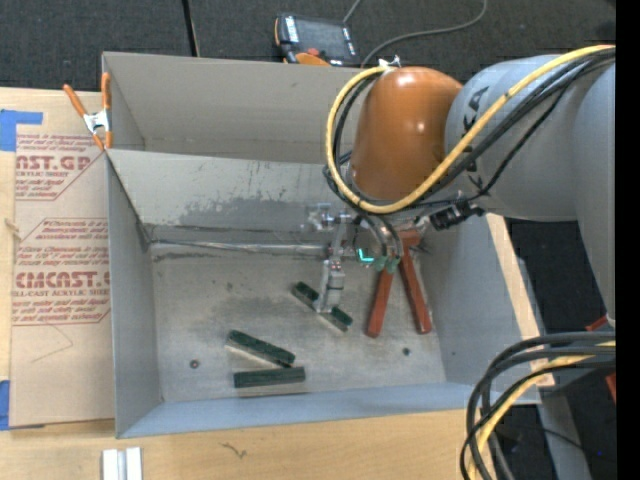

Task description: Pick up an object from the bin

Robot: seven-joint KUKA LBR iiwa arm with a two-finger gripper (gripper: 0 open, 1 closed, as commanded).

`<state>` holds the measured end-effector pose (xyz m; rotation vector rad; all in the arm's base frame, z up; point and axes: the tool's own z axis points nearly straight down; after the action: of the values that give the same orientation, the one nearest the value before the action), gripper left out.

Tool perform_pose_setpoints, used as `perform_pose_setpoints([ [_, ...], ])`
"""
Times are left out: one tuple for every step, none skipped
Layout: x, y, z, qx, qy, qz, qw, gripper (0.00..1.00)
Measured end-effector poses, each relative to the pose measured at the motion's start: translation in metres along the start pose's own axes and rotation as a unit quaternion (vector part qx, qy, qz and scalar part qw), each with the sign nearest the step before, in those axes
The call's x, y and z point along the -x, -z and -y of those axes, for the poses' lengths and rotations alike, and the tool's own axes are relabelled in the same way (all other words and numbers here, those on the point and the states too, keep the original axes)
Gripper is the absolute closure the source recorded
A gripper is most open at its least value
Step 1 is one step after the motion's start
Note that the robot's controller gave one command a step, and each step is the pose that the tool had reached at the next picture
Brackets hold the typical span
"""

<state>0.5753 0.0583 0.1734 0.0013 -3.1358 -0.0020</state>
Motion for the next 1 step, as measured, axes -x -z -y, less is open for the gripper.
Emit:
perform_pose_setpoints([
  [0.0139, -0.1069, 0.0569, 0.000, -0.067, 0.0000, 0.9977, 0.00],
])
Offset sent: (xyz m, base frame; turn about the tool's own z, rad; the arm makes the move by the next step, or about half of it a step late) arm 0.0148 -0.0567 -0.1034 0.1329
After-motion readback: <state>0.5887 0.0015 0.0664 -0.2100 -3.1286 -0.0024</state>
